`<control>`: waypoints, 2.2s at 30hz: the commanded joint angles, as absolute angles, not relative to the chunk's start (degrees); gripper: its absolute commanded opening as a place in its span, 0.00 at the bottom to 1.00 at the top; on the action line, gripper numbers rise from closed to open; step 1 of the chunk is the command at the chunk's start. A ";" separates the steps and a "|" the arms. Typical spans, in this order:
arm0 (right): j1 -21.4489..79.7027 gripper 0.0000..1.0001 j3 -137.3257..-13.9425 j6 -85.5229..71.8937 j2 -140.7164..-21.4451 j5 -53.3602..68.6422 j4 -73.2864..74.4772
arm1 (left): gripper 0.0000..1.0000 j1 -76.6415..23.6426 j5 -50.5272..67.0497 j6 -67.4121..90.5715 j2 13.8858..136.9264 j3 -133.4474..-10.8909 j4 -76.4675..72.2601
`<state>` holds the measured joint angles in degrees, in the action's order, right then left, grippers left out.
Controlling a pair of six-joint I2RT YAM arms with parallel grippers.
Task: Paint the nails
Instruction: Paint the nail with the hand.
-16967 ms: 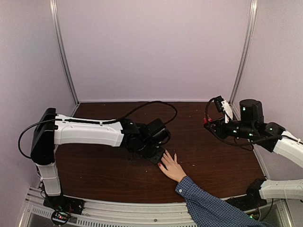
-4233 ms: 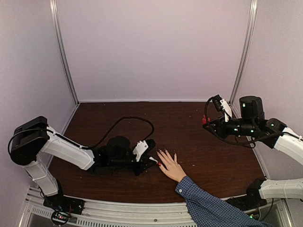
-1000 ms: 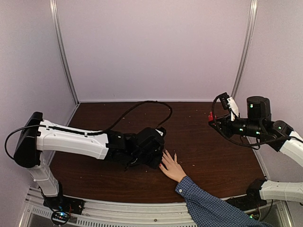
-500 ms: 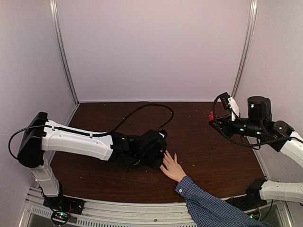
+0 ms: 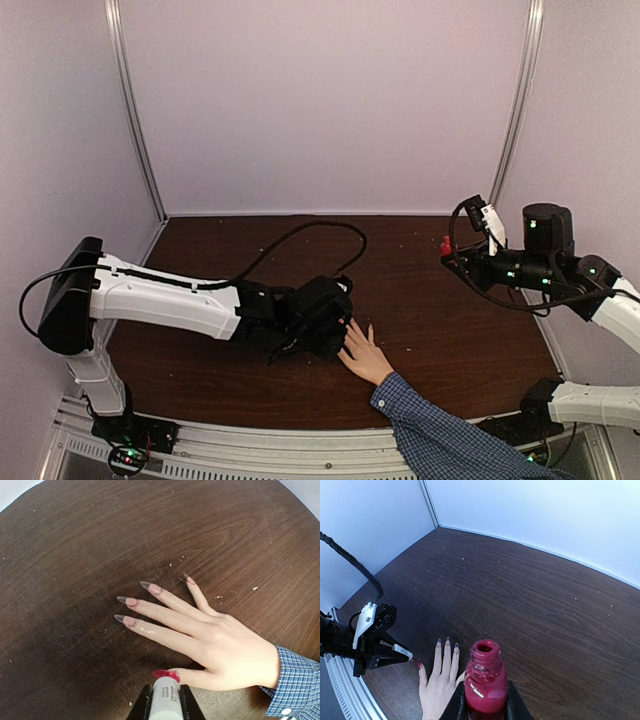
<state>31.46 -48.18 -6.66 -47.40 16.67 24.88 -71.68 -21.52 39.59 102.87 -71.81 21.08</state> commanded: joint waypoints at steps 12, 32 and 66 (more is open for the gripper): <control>31.03 0.00 -48.43 -6.76 -46.80 16.25 24.43 | 0.00 -71.45 -20.91 40.98 103.83 -73.48 20.19; 31.01 0.00 -48.43 -6.79 -46.84 16.25 24.43 | 0.00 -71.53 -21.06 41.28 104.36 -73.30 20.92; 30.93 0.00 -48.25 -6.86 -46.80 16.42 24.26 | 0.00 -71.54 -22.42 40.56 104.74 -74.75 22.20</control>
